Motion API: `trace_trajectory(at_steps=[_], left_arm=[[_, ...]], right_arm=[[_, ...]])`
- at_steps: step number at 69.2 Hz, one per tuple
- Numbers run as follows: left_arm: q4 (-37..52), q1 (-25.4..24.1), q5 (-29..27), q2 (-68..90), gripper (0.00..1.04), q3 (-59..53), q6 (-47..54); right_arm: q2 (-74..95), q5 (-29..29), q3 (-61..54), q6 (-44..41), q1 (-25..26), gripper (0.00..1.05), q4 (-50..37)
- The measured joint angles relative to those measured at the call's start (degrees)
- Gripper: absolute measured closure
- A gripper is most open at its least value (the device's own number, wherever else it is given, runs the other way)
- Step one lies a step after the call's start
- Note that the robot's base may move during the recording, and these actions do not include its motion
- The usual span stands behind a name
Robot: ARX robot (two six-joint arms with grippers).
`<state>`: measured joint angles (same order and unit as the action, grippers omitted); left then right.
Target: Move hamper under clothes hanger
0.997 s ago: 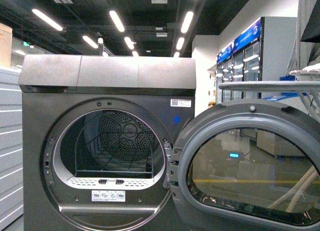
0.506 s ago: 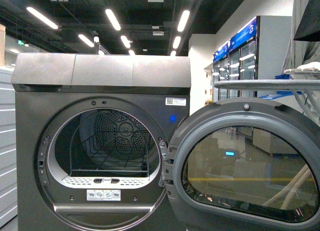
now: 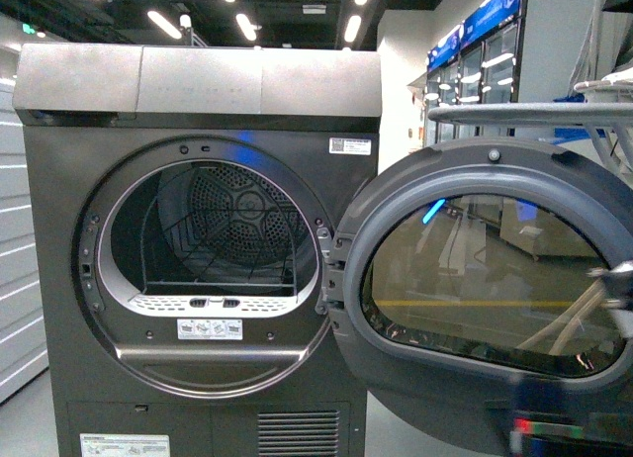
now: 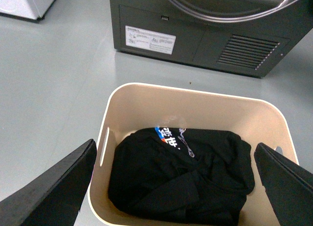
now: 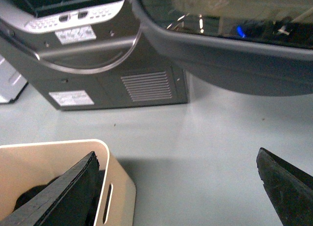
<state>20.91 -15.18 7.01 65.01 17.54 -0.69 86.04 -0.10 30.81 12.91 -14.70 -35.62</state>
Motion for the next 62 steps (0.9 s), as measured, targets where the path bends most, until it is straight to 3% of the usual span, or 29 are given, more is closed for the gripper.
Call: trace_trajectory(at_steps=[14,29,44,62], left_arm=[[7.1,-6.2,4.9,16.5,0.07,3.2,2.9],[10.5,-7.0,8.8,28.8,0.07,6.5,4.5],[13.4,-9.7,9.0,39.5,0.07,8.9,6.2],[14.0,-15.9,9.0,46.9,0.07,12.5,7.3]], right_arm=[[20.0,0.2,14.3,-0.1,-4.3,0.08,3.3],[33.2,0.6,24.7,-0.1,-5.3,0.08,7.3],[40.4,1.1,30.9,2.6,-5.7,0.08,11.5],[44.8,0.4,35.9,4.1,-10.9,0.08,15.9]])
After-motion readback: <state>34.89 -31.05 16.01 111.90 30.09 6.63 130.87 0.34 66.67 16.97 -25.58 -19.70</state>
